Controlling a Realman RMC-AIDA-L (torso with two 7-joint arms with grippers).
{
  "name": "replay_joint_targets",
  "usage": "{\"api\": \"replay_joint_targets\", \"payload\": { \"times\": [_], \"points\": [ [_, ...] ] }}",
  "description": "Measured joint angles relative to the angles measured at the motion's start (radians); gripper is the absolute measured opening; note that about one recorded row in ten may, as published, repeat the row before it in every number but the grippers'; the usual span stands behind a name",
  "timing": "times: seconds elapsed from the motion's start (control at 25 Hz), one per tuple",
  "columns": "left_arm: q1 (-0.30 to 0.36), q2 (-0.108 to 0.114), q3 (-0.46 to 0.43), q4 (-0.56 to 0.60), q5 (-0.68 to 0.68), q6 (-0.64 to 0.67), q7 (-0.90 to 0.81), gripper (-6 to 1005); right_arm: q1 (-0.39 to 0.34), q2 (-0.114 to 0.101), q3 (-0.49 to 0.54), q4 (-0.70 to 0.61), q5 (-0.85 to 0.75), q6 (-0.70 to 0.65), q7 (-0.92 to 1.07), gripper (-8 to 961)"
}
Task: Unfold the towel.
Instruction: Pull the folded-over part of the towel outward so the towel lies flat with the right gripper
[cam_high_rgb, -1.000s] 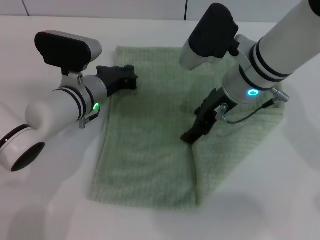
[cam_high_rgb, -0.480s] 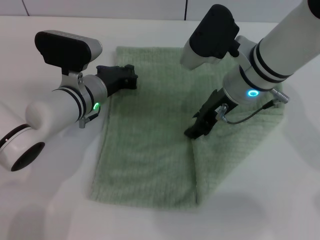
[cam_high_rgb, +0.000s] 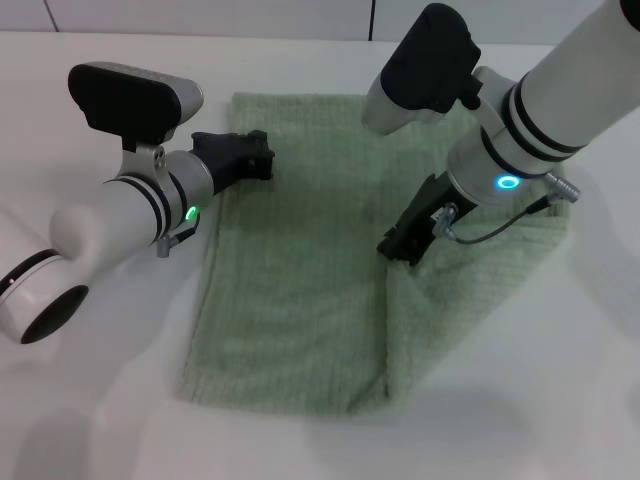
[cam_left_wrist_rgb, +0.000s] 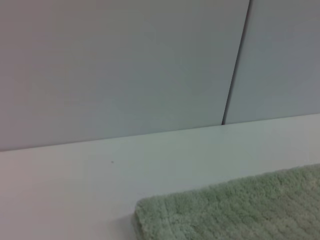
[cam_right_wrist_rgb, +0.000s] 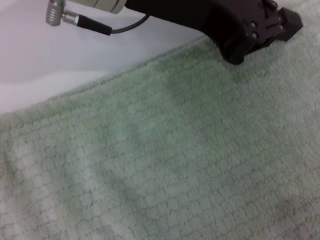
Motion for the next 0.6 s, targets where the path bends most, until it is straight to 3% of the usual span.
{"api": "replay_joint_targets", "payload": {
  "times": [0.2,0.6],
  "points": [
    [0.002,0.001,0.0,0.0,0.0,0.0,0.0,-1,-0.003,-0.002,-0.005,0.009,-0.01,0.009,0.0,56],
    [0.005,0.002,0.0,0.0,0.0,0.004,0.0,-2,-0.007,-0.003,-0.007,0.031,-0.014,0.025,0.0,54]
  ]
}}
